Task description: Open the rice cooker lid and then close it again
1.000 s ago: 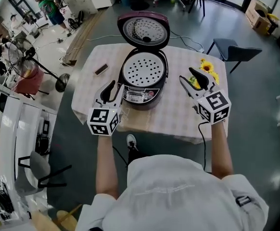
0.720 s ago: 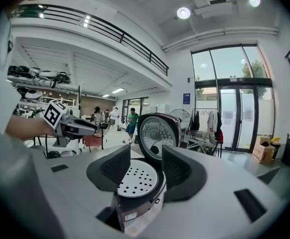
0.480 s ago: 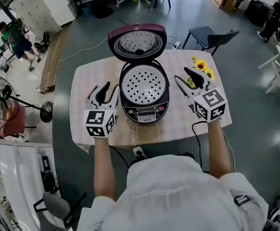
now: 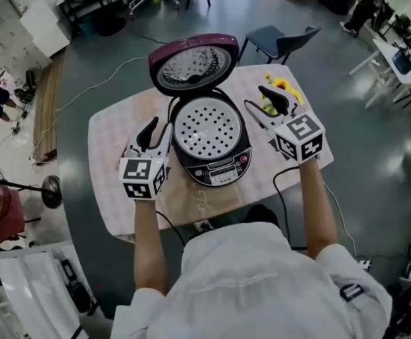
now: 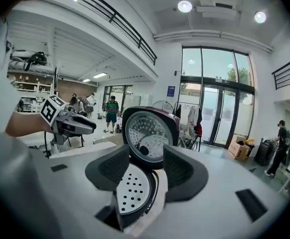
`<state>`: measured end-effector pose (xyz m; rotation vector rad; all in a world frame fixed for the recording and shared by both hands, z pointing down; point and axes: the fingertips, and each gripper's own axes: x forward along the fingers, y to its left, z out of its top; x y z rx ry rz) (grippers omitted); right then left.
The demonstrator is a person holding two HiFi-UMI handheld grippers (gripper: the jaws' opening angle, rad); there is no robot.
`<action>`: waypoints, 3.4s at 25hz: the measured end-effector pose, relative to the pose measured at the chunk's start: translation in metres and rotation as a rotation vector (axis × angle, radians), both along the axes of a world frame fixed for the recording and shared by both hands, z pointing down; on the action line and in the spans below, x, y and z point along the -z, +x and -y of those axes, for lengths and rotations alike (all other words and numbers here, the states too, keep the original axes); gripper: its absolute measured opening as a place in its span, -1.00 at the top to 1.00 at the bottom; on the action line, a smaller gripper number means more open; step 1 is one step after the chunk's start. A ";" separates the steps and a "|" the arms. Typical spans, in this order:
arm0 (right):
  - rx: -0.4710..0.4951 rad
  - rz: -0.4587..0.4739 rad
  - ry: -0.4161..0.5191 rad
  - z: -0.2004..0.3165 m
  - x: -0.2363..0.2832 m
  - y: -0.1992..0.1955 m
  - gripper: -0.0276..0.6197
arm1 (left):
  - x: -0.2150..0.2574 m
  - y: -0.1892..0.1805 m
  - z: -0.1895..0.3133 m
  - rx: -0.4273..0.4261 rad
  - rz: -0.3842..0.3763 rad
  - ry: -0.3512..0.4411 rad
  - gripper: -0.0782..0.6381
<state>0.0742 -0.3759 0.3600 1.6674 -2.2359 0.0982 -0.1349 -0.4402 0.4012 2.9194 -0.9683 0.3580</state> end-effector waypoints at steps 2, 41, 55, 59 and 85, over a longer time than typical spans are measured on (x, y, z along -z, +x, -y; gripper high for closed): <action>-0.004 -0.026 -0.010 0.006 0.002 0.000 0.24 | -0.003 0.000 0.005 -0.017 -0.005 -0.011 0.37; 0.225 -0.163 -0.035 0.161 0.012 0.028 0.17 | -0.050 0.009 0.034 0.153 -0.004 -0.142 0.37; 0.176 -0.165 -0.032 0.128 0.008 0.022 0.21 | -0.045 -0.016 0.018 0.119 -0.003 -0.142 0.37; 0.185 -0.188 -0.038 0.108 0.004 0.016 0.15 | -0.046 -0.018 0.011 0.087 -0.005 -0.144 0.37; 0.136 -0.345 -0.047 0.033 -0.038 -0.005 0.03 | -0.063 -0.037 -0.030 0.000 0.006 -0.142 0.37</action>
